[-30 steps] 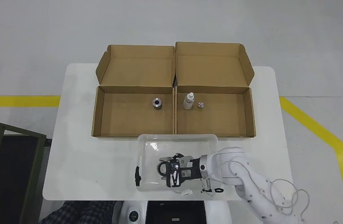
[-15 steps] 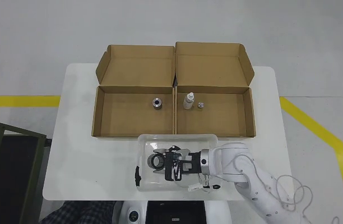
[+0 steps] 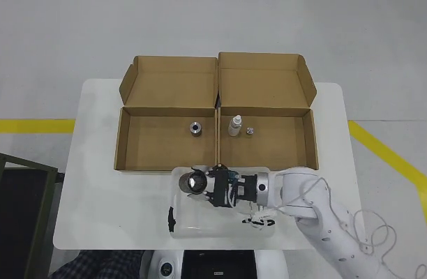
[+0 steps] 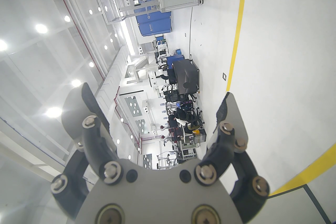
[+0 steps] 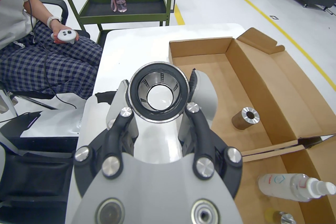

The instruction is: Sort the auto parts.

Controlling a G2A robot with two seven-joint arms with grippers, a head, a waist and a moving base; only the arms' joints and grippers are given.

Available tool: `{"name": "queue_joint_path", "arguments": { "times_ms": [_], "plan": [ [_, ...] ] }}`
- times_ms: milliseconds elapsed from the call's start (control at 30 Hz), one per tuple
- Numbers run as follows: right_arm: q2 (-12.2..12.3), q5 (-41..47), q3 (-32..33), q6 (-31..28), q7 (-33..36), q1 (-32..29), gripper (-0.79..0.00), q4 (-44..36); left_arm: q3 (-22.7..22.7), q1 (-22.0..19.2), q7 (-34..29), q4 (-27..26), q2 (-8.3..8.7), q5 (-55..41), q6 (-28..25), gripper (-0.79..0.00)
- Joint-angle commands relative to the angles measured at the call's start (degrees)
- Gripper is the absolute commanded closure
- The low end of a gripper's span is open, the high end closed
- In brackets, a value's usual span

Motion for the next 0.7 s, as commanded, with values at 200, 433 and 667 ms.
{"name": "queue_joint_path", "arguments": {
  "times_ms": [200,433,667],
  "plan": [
    [0.4,3.6,2.6,0.2,-1.1,0.0,0.000,-0.1,0.0,0.0,0.0,0.0,0.00,0.0,0.0,-0.785],
    [0.7,5.7,4.3,0.1,-1.4,-0.1,0.000,0.0,0.0,0.0,0.0,0.0,0.00,0.0,0.0,-0.785],
    [0.9,7.1,4.8,0.6,-1.3,0.3,0.000,0.8,0.0,0.0,0.0,0.0,0.00,0.0,0.0,-0.785]
  ]
}}
